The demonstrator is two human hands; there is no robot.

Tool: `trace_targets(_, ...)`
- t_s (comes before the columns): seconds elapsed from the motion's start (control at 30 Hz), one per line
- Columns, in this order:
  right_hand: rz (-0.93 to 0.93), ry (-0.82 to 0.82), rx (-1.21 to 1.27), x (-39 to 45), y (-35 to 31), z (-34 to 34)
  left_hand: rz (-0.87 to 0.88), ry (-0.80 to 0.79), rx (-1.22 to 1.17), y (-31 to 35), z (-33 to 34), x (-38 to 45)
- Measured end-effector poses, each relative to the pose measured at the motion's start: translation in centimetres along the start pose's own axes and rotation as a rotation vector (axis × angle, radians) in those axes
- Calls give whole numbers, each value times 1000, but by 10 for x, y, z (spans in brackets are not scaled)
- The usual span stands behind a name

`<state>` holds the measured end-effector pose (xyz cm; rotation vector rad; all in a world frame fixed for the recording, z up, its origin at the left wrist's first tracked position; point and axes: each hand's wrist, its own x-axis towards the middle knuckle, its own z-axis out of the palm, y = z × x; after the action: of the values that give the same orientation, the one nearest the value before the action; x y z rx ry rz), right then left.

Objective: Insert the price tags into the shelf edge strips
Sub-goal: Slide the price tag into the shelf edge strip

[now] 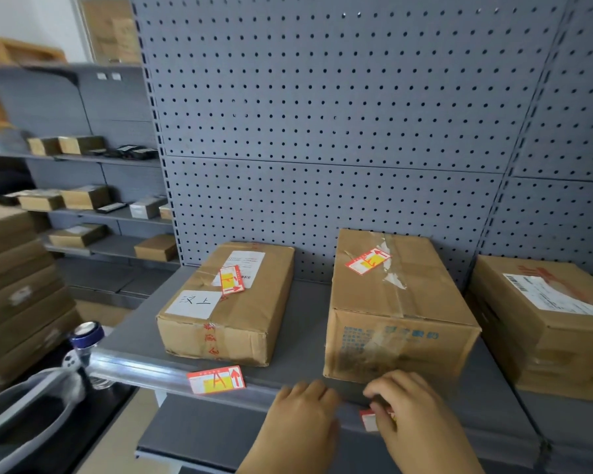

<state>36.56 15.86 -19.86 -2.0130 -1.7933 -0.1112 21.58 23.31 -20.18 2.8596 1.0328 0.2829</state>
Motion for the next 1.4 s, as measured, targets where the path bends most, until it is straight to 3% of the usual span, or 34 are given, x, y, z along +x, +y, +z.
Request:
trace_targets(0.17, 62, -68, 11, -4, 3, -3, 75, -48, 73, 12, -11, -1)
trace_targets(0.3, 169, -94, -23, -20, 19, -19, 163, 60, 132, 41, -11, 12)
trace_targets(0.43, 319, -56, -44, -48, 44, -40, 266, 44, -67, 70, -8, 32)
trace_targets(0.77, 651, 80, -150, -143, 95, -92, 636, -105, -147, 162, 27, 78)
trace_targets(0.93, 774, 150, -207, -192, 117, -118, 753, -89, -201, 229, 38, 86)
trace_targets(1.13, 855, 187, -237, -239, 167, -150, 808, -68, -184, 310, 45, 101)
trace_targets(1.4, 815, 178, -196, -277, 258, -194, 722, -51, -140, 393, 62, 148)
